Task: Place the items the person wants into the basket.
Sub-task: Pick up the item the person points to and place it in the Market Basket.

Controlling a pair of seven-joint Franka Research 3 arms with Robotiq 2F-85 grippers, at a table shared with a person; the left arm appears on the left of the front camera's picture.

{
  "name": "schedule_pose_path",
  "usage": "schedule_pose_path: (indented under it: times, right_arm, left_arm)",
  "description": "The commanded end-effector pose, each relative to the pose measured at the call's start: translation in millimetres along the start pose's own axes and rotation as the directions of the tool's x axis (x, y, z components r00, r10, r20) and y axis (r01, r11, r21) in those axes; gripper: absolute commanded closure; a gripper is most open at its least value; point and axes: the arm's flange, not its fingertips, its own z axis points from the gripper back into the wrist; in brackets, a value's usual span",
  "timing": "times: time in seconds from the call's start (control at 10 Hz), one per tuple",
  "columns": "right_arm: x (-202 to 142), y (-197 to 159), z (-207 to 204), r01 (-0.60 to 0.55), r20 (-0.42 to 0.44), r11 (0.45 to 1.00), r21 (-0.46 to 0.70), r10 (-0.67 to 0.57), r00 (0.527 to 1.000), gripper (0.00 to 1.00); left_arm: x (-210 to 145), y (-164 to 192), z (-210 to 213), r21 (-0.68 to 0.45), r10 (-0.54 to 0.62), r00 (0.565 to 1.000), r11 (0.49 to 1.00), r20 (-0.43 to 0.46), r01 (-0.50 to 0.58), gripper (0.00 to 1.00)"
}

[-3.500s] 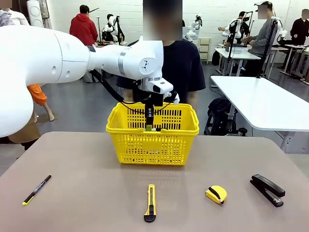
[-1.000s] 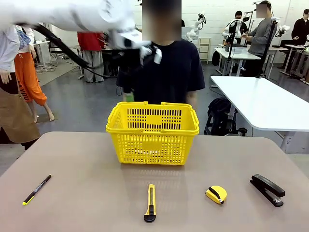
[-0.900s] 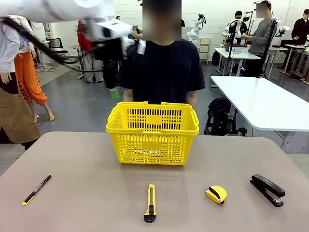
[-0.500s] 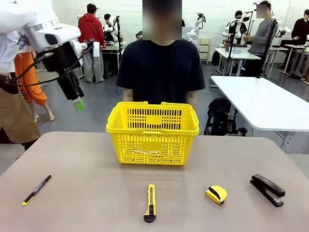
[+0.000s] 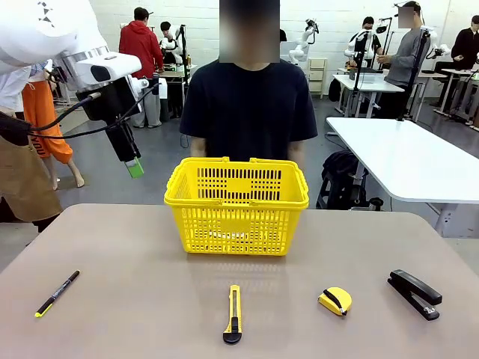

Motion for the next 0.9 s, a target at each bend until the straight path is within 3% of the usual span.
schedule_pose_path:
  times: [0.0,0.5,0.6,0.8]
  right_arm:
    - [0,-1,-1,-0.003,0.003,1.0,0.01,0.003,1.0,0.0]
    - [0,-1,-1,-0.003,0.003,1.0,0.01,0.003,1.0,0.0]
    - [0,-1,-1,-0.003,0.003,1.0,0.01,0.003,1.0,0.0]
    - [0,-1,-1,-0.003,0.003,1.0,0.01,0.003,1.0,0.0]
  left_arm:
    - [-14,-12,7,0.031,-0.017,0.999,0.999,0.028,0.017,0.0]
    - [-9,-11,13,0.021,-0.001,1.0,1.0,0.014,0.001,0.0]
    - [-33,-11,32,-0.031,-0.028,0.992,0.999,0.122,0.032,0.0]
    - [-94,-14,82,-0.082,-0.083,0.93,0.989,0.358,0.12,0.0]
